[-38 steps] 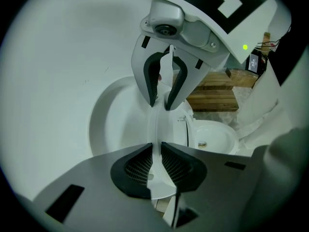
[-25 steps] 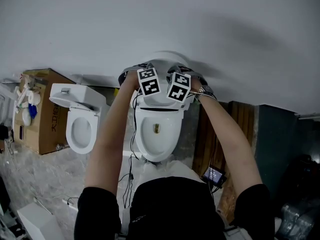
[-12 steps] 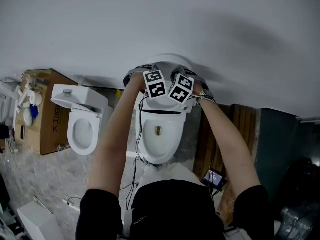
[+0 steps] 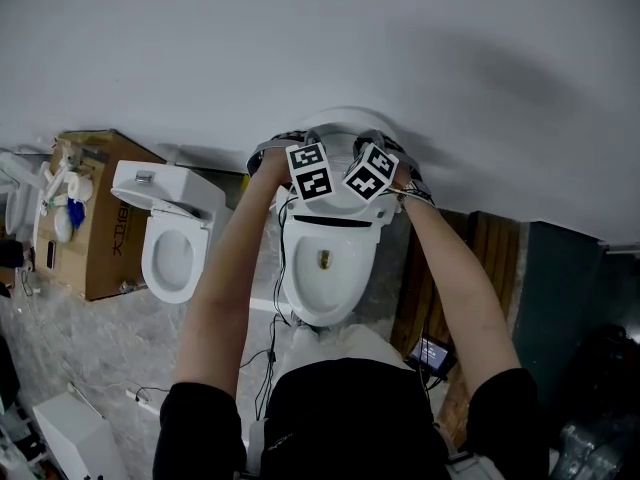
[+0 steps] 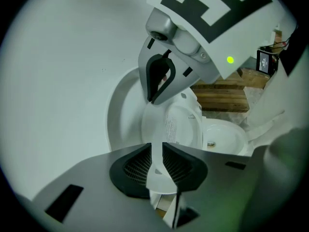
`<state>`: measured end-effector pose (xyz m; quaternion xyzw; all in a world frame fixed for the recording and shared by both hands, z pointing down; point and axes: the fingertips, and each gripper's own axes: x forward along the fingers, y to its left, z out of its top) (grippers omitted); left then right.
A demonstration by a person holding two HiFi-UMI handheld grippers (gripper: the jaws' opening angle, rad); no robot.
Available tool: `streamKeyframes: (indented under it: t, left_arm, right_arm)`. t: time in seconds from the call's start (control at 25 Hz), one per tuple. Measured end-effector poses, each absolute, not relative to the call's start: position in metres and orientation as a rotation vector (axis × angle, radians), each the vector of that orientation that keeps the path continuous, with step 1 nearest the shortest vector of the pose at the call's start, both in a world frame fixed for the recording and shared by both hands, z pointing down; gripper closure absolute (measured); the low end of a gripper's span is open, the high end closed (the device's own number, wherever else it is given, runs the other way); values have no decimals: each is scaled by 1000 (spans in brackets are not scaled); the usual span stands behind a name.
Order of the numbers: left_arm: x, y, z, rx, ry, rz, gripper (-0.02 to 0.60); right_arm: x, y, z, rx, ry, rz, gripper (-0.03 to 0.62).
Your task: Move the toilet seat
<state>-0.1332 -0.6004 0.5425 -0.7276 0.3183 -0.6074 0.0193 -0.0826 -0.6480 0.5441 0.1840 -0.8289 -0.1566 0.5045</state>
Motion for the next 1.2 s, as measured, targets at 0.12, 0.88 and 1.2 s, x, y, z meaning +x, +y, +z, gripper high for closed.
streamKeyframes:
  t: [0.12,0.88,1.2]
  left_arm:
    - [-134,-589,546,-2276,1000,-1887,506]
    - [-113,-494,494,-2794,1723,-960,574]
    - [-108,-419,451,-2822,1818,-616,574]
  right_arm:
    - [-80,-648,543,474,-2027,-305,568]
    - [-43,-532,502,645,-2277,54,582]
    - [-24,-462,466,811,-2414,176,582]
